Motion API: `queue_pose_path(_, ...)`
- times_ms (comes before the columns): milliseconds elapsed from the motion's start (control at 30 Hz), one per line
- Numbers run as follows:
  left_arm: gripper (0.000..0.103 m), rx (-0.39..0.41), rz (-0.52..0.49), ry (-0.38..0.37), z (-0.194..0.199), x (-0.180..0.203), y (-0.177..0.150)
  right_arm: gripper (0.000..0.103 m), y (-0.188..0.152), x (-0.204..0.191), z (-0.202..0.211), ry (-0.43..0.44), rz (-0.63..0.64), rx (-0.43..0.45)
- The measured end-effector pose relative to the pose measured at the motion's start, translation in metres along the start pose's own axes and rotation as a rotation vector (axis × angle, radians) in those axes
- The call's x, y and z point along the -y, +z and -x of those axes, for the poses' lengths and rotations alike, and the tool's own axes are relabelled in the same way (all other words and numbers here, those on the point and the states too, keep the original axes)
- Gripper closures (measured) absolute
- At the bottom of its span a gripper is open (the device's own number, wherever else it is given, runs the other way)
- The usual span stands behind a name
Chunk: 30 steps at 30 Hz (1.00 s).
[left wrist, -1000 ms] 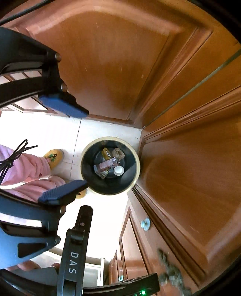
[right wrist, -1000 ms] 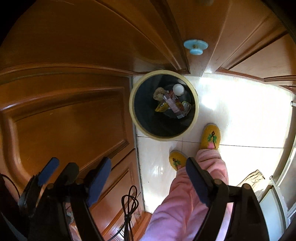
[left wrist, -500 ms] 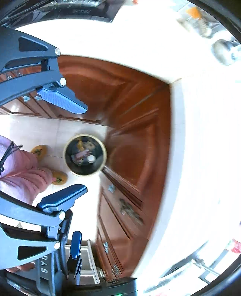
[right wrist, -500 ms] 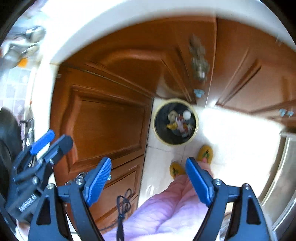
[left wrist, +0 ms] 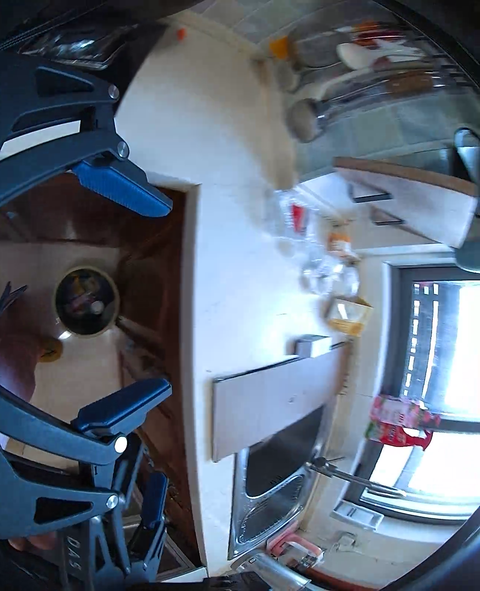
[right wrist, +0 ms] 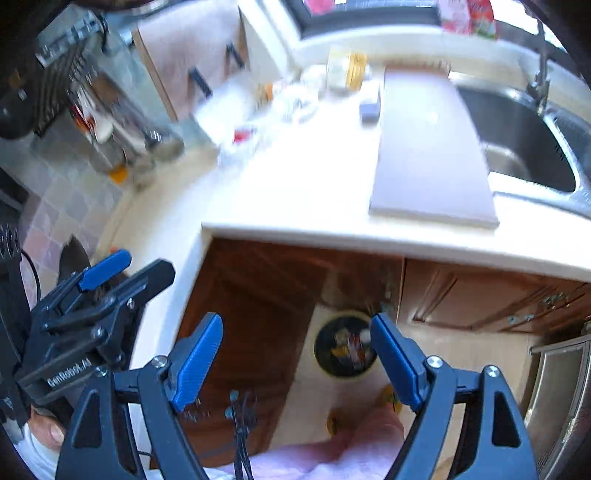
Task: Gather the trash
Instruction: 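Raise both open tools back up toward the counter, then grasp the clear saline bottle with the left tool while the right tool grasps the white medicine box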
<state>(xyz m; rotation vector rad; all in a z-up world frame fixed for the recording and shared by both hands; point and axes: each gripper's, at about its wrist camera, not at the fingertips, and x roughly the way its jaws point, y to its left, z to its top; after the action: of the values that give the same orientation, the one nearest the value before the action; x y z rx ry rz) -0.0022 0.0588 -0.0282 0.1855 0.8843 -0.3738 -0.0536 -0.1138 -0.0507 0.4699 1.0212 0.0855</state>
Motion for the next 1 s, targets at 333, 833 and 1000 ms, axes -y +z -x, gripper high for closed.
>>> queue_pose_path(333, 0.009, 0.124, -0.044, 0.057, 0.027, -0.008, 0.063, 0.024, 0.065, 0.007, 0.033, 0.025, -0.078, 0.191)
queue_pose_path(833, 0.008, 0.001, -0.072, 0.162, -0.13, -0.011, 0.191, 0.024, 0.222, 0.078, -0.08, 0.094, -0.237, 0.089)
queue_pose_path(1000, 0.008, -0.086, -0.073, 0.178, -0.206, -0.017, 0.23, 0.024, 0.267, 0.106, -0.141, 0.025, -0.314, 0.026)
